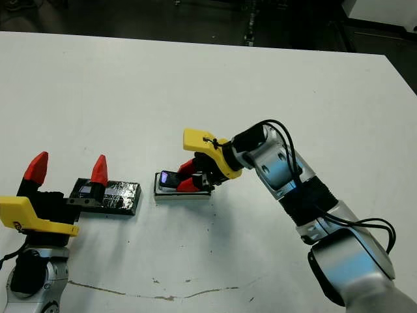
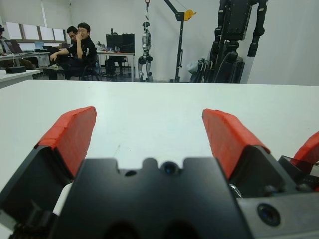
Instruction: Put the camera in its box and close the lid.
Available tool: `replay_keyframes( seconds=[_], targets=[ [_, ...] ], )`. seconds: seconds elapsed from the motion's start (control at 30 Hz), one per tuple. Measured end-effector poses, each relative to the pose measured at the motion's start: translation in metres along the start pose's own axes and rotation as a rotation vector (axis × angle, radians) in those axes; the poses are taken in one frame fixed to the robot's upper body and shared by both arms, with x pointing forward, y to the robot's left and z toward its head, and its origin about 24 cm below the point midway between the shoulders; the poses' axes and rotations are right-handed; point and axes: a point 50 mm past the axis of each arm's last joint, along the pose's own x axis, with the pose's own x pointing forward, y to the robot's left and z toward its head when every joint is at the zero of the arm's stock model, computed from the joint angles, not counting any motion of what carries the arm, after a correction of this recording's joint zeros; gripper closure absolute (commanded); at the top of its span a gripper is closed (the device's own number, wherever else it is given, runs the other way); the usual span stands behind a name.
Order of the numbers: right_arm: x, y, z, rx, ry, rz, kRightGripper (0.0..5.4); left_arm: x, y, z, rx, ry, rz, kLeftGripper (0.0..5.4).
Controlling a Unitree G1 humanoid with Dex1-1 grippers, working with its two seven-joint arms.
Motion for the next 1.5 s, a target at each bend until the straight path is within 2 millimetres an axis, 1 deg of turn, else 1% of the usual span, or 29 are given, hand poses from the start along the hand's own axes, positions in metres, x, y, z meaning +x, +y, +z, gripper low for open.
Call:
replay_keyframes(
  seconds=[0.33, 0.4, 0.53, 0.7, 0.9, 1.17, 1.37, 1.5],
  targets=[
    [0.000, -0.001, -0.001, 0.009, -0.005, 0.005, 3.74, 0.000, 0.000, 0.000, 0.001, -0.001, 0.000, 0.00],
    [0.000, -0.001, -0.001, 0.010, -0.005, 0.008, 3.37, 0.000, 0.000, 0.000, 0.001, -0.001, 0.000, 0.00],
    [-0.003, 0.000, -0.005, 0.055, 0.009, 0.033, 2.80, 0.000, 0.000, 0.000, -0.001, -0.001, -0.001, 0.00],
    [-0.004, 0.000, -0.006, 0.059, 0.011, 0.060, 2.06, 0.000, 0.000, 0.000, -0.003, -0.002, 0.000, 0.00],
    [-0.005, 0.000, -0.005, 0.017, 0.005, 0.096, 1.14, 0.000, 0.000, 0.000, -0.004, -0.001, -0.001, 0.00],
    [-0.008, -0.001, -0.005, -0.010, -0.010, 0.088, 0.01, 0.000, 0.000, 0.000, -0.001, -0.001, -0.001, 0.00],
    [-0.023, -0.006, -0.004, -0.002, -0.038, 0.033, 0.01, 0.000, 0.000, -0.001, -0.007, 0.004, 0.000, 0.00],
    [-0.035, -0.008, 0.003, -0.006, -0.081, 0.004, 0.01, 0.000, 0.000, -0.001, -0.006, 0.003, -0.001, 0.00]
  ],
)
